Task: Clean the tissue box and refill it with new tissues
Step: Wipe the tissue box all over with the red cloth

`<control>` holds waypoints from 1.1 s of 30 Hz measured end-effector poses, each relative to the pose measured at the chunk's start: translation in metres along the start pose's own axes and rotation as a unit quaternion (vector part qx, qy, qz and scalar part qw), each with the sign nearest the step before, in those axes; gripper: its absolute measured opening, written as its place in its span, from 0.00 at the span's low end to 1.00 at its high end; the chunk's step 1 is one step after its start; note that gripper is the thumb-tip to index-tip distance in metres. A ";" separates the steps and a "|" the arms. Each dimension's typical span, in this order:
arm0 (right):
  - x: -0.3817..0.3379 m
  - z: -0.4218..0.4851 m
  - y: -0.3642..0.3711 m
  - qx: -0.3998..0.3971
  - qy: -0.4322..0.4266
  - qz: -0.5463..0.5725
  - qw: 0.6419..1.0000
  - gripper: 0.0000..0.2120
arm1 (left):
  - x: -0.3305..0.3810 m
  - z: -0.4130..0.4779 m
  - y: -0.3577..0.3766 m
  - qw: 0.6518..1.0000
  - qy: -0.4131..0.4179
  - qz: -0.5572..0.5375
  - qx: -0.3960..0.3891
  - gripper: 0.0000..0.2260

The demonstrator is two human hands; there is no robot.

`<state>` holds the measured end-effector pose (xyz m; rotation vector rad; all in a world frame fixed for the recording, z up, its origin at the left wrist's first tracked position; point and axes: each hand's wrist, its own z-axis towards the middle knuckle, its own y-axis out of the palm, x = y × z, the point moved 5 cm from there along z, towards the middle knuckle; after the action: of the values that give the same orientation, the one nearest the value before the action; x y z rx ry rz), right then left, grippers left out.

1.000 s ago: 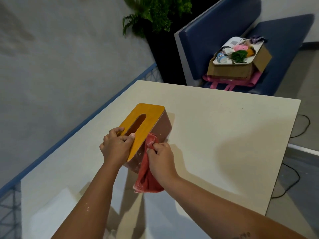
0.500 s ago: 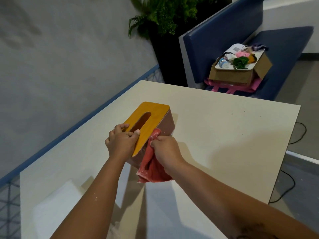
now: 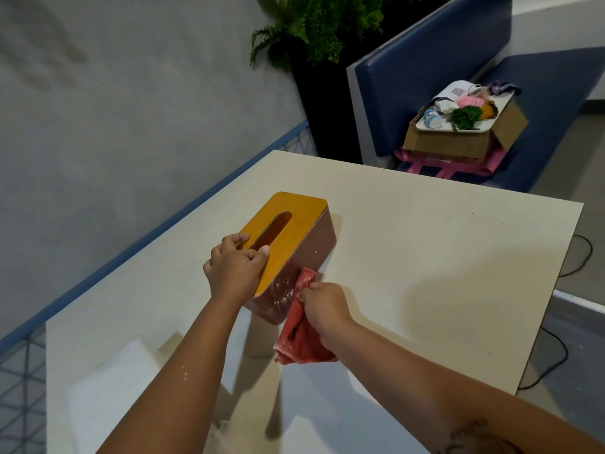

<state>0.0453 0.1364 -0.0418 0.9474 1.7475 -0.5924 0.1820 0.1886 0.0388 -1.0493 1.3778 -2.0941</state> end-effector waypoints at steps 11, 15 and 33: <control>-0.017 -0.044 0.018 -0.037 -0.200 -0.085 0.975 0.12 | 0.003 -0.002 -0.003 1.000 0.000 -0.001 -0.002 0.16; -0.002 -0.036 0.021 -0.033 -0.151 -0.059 0.986 0.18 | 0.004 -0.002 -0.005 1.000 -0.001 -0.009 -0.005 0.16; -0.033 0.044 -0.048 0.060 0.004 0.038 0.997 0.10 | 0.003 0.000 -0.006 1.000 -0.007 -0.019 -0.017 0.17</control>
<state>0.0358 0.0649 -0.0291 1.0961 1.6893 -0.6519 0.1800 0.1887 0.0452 -1.1108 1.4006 -2.0934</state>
